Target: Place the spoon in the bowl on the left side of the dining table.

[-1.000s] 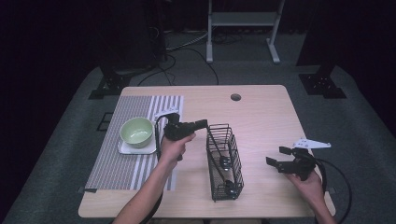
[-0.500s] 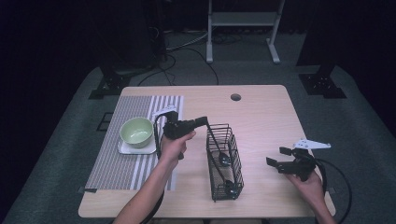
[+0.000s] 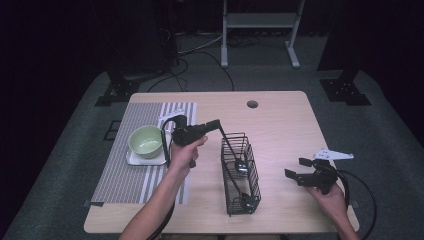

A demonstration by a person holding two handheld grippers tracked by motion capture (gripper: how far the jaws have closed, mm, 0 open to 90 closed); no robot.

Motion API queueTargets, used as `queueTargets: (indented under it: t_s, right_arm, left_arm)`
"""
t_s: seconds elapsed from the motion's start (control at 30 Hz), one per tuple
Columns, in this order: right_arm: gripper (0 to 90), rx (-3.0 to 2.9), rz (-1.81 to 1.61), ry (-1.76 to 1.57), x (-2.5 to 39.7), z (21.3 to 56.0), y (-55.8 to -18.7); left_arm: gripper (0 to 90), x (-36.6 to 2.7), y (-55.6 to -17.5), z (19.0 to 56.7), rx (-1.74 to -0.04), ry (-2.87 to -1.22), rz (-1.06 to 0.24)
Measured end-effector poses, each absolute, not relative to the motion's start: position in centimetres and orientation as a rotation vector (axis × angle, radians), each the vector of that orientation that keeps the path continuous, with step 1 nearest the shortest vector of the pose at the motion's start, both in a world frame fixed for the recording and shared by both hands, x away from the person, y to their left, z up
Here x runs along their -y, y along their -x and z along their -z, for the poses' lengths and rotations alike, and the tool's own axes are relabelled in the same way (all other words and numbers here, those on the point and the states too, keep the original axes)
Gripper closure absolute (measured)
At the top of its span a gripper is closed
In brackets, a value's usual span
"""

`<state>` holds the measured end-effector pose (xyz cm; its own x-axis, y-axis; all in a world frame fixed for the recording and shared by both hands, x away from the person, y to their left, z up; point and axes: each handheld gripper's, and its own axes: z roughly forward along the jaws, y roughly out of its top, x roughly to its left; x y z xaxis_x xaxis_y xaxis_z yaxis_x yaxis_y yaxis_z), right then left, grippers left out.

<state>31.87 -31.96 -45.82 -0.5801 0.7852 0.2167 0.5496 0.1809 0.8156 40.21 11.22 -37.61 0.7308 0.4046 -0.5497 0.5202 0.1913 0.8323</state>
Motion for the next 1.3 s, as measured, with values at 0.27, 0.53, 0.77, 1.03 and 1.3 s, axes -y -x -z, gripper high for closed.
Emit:
queueTargets:
  t_s: [0.27,0.53,0.77,1.03,1.3]
  right_arm:
    - [13.8,-2.201,-1.353,-1.287,32.0,45.8,-31.8]
    - [13.8,-2.217,-1.339,-1.281,31.8,45.9,-31.8]
    - [13.8,-2.213,-1.342,-1.281,32.0,45.9,-31.7]
    - [13.8,-2.216,-1.336,-1.282,31.9,46.0,-31.8]
    - [13.8,-2.210,-1.343,-1.291,31.9,45.9,-31.8]
  left_arm:
    - [89.7,-12.0,-40.1,36.9,-0.829,-1.385,0.099]
    - [89.7,-12.4,-40.0,35.9,-0.832,-1.367,0.090]
    - [89.7,-13.1,-39.9,35.3,-0.827,-1.344,0.093]
    - [89.7,-14.5,-40.0,34.6,-0.843,-1.306,0.085]
    - [89.7,-15.6,-40.0,34.3,-0.849,-1.289,0.082]
